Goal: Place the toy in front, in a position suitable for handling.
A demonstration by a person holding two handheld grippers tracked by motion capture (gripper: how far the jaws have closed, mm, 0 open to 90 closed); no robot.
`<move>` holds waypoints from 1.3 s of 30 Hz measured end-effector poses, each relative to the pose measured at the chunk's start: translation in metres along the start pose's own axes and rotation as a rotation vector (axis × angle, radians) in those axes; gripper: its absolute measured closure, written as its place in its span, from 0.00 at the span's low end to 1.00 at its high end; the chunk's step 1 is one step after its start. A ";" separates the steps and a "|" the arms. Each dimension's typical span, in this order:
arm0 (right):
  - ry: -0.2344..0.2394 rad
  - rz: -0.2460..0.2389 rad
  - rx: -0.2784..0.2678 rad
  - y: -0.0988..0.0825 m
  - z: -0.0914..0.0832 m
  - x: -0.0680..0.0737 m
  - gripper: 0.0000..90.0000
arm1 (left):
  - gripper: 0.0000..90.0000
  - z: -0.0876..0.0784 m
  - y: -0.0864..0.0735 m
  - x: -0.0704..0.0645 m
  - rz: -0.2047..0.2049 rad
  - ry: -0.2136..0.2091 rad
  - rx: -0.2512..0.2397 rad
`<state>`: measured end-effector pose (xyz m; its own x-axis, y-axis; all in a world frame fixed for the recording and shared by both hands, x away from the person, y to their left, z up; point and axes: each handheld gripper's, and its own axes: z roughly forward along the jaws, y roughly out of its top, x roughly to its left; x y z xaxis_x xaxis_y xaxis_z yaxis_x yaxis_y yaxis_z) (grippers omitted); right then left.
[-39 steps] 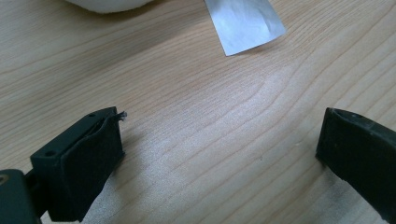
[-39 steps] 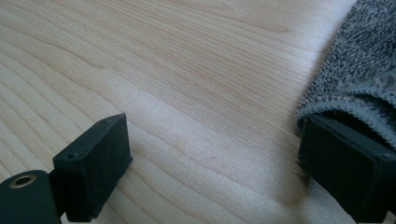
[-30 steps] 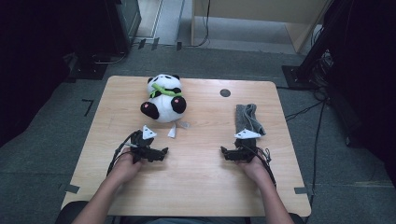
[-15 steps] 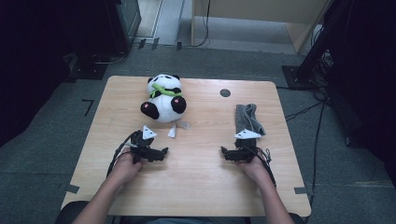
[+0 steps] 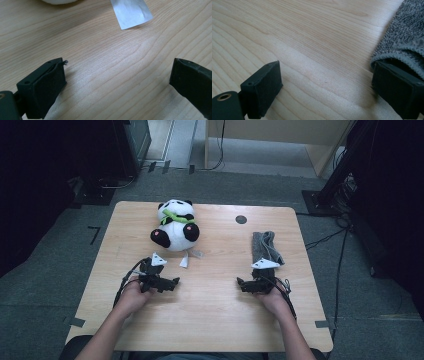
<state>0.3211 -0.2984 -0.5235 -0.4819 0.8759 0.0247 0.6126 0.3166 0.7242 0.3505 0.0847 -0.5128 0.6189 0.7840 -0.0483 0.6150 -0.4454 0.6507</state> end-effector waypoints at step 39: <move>0.020 -0.020 0.059 0.007 -0.002 0.001 0.16 | 0.34 -0.034 0.016 0.029 0.055 -0.160 -0.032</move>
<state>0.3236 -0.2961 -0.5171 -0.5064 0.8619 0.0253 0.6386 0.3552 0.6826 0.3621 0.1145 -0.4782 0.7228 0.6786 -0.1306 0.5639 -0.4700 0.6791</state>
